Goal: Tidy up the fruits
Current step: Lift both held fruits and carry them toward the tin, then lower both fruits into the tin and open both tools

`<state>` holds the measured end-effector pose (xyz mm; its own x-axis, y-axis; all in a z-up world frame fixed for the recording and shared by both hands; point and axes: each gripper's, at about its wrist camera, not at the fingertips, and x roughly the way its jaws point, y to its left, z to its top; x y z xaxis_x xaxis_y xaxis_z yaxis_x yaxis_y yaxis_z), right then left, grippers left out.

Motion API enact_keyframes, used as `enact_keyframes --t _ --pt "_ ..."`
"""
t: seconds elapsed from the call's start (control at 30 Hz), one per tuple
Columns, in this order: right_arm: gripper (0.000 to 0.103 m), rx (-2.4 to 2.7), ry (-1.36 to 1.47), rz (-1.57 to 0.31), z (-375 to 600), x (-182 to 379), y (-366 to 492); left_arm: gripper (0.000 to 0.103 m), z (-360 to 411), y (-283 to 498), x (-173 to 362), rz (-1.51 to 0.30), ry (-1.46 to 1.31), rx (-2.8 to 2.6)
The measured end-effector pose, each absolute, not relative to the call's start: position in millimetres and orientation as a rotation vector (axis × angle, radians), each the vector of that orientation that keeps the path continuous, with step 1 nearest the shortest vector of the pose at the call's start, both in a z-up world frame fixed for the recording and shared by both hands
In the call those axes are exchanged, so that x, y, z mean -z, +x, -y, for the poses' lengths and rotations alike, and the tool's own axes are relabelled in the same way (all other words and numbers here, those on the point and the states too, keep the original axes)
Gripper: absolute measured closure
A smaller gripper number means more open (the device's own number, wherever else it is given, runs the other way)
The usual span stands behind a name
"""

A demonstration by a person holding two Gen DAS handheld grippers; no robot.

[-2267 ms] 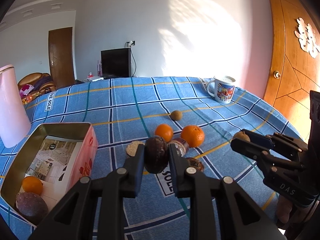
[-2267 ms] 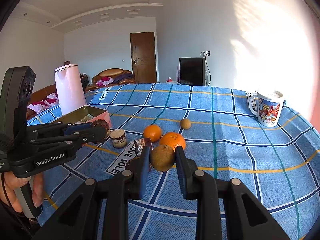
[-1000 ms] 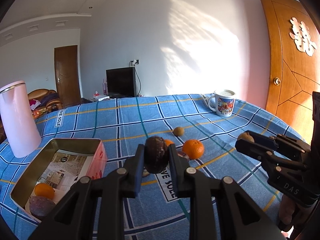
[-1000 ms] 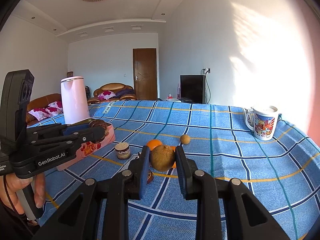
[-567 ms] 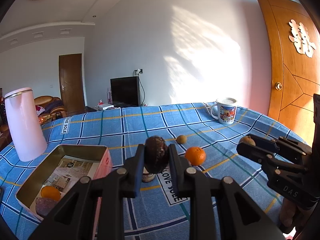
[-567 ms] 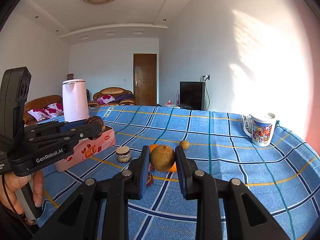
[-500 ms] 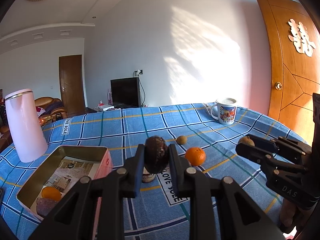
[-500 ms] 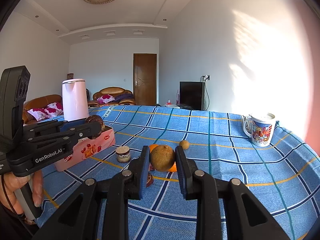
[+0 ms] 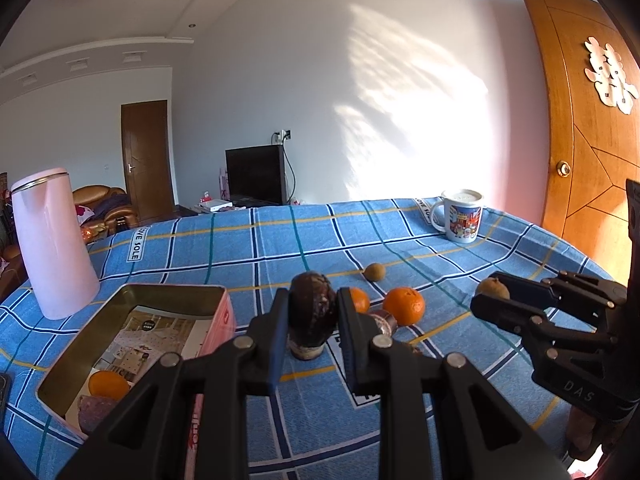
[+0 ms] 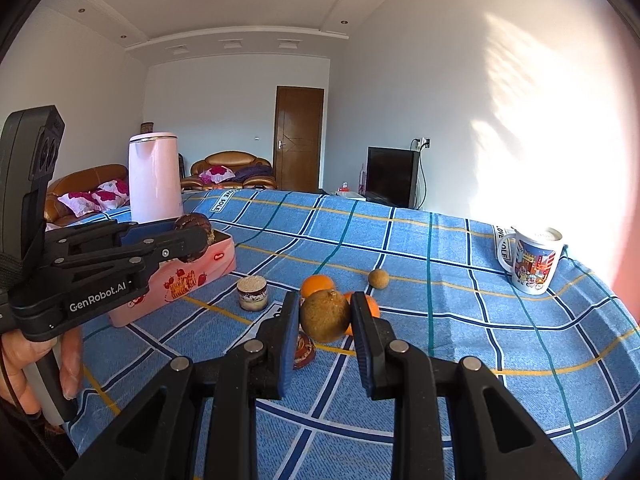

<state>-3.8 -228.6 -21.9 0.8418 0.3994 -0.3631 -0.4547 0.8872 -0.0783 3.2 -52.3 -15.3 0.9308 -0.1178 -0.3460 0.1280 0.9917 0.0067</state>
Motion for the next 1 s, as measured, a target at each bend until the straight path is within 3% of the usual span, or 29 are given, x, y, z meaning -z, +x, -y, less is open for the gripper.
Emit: enact_keyframes --t 0.63,1.0 --pt "0.076 -0.671 -0.264 -0.367 115.4 -43.6 23.5 0.079 -74.6 41.7 7.6 -0.505 -0.083 -0.019" --pt "0.076 -0.761 -0.257 -0.539 31.9 15.0 63.2 0.079 -113.2 63.7 27.4 -0.619 -0.080 -0.072"
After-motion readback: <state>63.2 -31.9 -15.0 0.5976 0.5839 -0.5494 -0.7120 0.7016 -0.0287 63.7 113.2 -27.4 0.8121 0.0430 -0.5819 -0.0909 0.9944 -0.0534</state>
